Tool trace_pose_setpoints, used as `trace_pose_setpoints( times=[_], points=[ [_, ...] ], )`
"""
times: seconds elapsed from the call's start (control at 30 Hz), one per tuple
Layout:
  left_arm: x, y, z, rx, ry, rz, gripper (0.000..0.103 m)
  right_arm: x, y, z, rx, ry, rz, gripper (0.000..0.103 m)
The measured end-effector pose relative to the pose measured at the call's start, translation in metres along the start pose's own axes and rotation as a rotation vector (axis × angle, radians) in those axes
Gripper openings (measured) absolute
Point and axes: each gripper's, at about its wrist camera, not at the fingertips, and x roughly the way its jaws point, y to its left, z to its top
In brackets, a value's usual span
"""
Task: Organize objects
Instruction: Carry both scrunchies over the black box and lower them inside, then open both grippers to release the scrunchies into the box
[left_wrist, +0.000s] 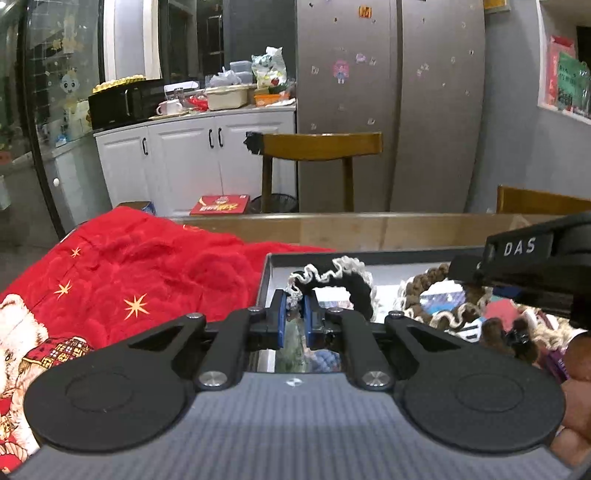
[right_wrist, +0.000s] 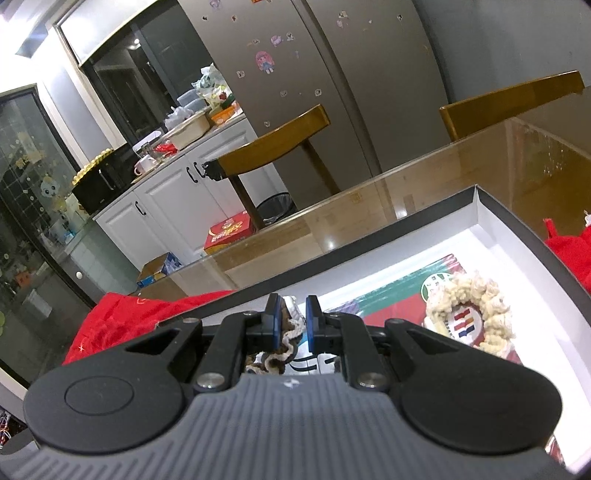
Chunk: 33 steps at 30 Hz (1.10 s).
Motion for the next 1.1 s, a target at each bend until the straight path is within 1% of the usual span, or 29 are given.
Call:
trace_pose_setpoints(
  times=[0.13,0.23,0.47,1.0,1.1],
  points=[
    [0.0020,0.0030,-0.0029,-0.012,0.014,-0.006,0.012,0.0033,-0.0009,-0.0009,0.001,0.020,-0.003,0.017],
    [0.0038,0.0031,-0.0042,-0.007,0.016,0.004,0.012,0.0049,-0.0017,-0.0018,-0.001,0.034,0.001,0.017],
    [0.0056,-0.0006,-0.0070,0.009,0.024,0.009,0.012,0.0053,-0.0016,-0.0022,-0.002,0.033,-0.003,0.017],
    [0.0069,0.0003,-0.0062,0.000,0.039,0.022,0.012,0.0043,0.0005,-0.0027,-0.011,0.035,-0.007,0.018],
    [0.0068,0.0010,-0.0055,-0.003,0.043,0.020,0.012,0.0045,0.0013,-0.0022,-0.013,0.038,-0.002,0.020]
  ],
)
